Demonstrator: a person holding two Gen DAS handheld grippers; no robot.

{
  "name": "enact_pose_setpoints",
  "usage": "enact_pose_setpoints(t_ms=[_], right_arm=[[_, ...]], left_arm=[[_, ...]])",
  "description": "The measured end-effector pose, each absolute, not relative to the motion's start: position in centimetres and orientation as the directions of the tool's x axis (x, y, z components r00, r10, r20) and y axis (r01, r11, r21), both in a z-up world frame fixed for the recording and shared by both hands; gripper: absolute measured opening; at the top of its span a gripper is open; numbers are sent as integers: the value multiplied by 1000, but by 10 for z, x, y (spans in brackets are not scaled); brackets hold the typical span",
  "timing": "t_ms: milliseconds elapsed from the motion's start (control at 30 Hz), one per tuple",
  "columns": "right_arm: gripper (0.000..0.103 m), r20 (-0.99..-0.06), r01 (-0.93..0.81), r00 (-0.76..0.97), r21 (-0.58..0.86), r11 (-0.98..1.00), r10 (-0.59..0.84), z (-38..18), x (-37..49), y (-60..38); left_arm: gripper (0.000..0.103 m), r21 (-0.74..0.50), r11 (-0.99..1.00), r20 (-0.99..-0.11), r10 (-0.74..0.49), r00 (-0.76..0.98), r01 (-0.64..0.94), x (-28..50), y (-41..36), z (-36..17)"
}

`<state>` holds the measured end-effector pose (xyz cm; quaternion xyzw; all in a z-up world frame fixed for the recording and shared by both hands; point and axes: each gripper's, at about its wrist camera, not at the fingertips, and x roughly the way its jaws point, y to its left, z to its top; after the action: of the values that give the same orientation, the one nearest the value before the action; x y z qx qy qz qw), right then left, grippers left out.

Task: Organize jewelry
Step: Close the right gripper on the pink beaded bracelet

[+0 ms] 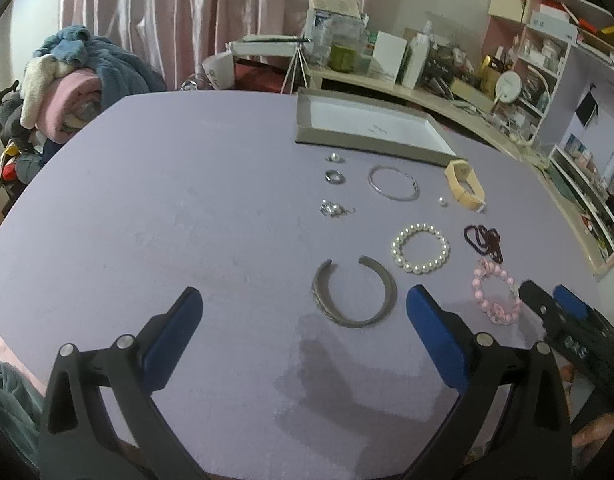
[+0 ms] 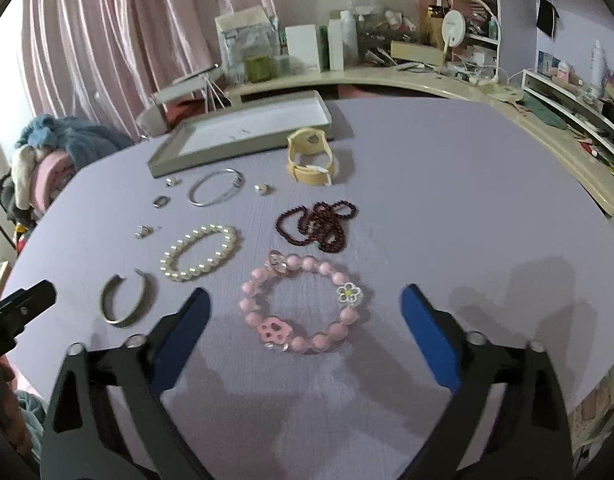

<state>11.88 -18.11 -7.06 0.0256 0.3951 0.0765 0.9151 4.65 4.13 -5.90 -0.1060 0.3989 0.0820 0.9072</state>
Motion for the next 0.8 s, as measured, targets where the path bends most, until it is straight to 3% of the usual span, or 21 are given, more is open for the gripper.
enact_pose_setpoints(t_ms=[233, 400, 433, 467, 533, 800], right_arm=[[68, -756, -39, 649, 77, 996, 84, -83, 138, -194], [64, -785, -46, 619, 12, 999, 38, -95, 153, -188], [54, -795, -43, 606, 6, 999, 31, -99, 156, -188], [52, -792, -45, 610, 5, 999, 31, -100, 156, -189], [20, -793, -84, 606, 8, 996, 57, -100, 157, -186], [19, -782, -149, 600, 97, 984, 168, -81, 155, -188]], left_arm=[[101, -138, 963, -761, 46, 647, -230, 58, 42, -65], [101, -123, 965, -781, 49, 623, -230, 69, 41, -70], [101, -122, 966, -784, 48, 619, -229, 71, 41, -70], [101, -122, 966, -788, 46, 614, -228, 73, 41, -72], [101, -122, 967, -797, 39, 602, -224, 77, 40, -75], [101, -99, 974, -846, 25, 532, -203, 98, 30, -96]])
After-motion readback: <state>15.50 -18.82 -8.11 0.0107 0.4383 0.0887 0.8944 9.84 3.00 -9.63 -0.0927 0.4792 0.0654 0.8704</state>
